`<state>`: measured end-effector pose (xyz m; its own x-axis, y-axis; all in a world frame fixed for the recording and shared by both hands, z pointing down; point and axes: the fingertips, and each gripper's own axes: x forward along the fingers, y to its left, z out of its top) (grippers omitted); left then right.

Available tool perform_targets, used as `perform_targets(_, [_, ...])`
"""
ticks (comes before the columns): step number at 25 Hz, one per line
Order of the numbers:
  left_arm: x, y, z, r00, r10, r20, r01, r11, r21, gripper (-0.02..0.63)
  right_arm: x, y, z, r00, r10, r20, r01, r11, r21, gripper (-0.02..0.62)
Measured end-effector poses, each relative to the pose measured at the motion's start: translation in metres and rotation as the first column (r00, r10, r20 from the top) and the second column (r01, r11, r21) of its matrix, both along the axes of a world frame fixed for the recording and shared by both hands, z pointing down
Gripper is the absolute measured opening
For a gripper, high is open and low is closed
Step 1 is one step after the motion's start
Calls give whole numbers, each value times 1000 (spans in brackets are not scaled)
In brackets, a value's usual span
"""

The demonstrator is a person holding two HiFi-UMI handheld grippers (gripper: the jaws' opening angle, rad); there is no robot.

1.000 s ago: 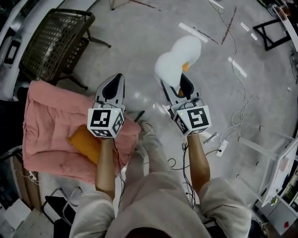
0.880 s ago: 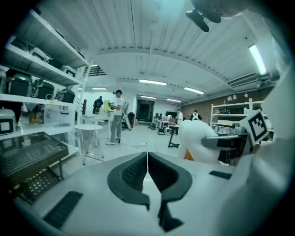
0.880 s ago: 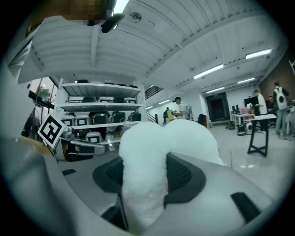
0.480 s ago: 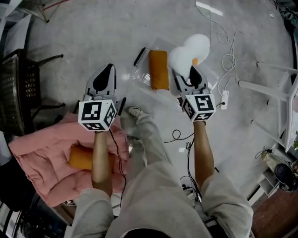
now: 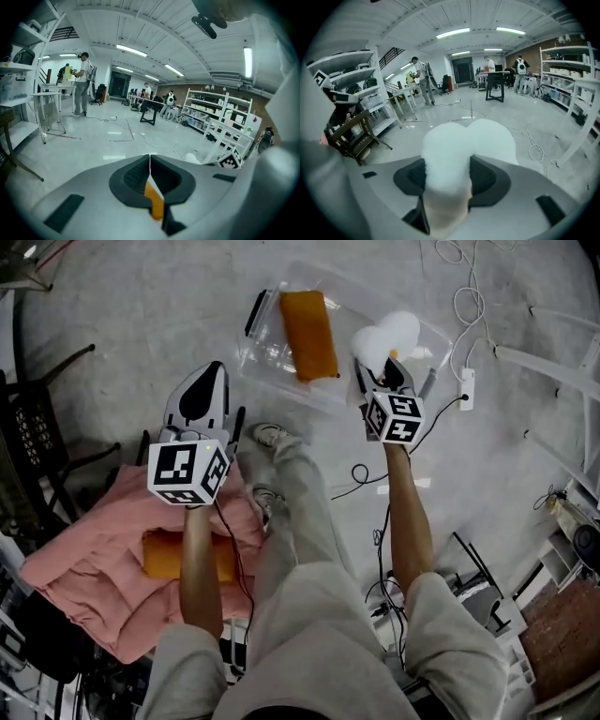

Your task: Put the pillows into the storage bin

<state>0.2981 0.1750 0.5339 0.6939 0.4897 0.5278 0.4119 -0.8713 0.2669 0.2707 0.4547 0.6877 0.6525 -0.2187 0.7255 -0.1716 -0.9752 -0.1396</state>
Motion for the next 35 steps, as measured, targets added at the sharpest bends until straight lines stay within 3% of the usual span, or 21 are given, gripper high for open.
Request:
perform_targets(10, [-5,24,52,998,53,32,-53,999,-4,12,-15,24,140,983,80,163,-83,997,10,243])
perform_targets(14, [-7,30,68,997,68,42,-68,998,3,12,-30,25,191,959,100,265,-108,994,13,339])
perform_targets(16, [-10,28,71,997,63,47,-64,998,11,12,-37,24,198,959,100,267,-106,994,7,344])
perform_targets(17, [-12,26,72,997,57,50,-58,998,12,12,-38,24,197,962,98,255,-104,995,11,385])
perform_targets(18, [-13,23,72,997,50,54,-51,999,14,12,-39,22,193,966,92,242,-99,995,18,417])
perform_targets(22, [-18,7,60,999,5,48,-6,1000,22,12,-30,0,157,987,13,162,-21,999,48,422])
perform_targets(27, [-34,-22,26,995,-96,26,95,995,14,12,-8,-65,52,985,-164,-49,168,981,100,397])
perform_targets(31, [-55,-64,-4,979,-202,-5,202,979,7,12,4,-141,-34,929,-312,-202,342,930,137,391])
perform_targets(35, [-85,-115,-35,935,-354,-35,354,935,4,12,8,-220,-100,830,-468,-303,525,839,141,376])
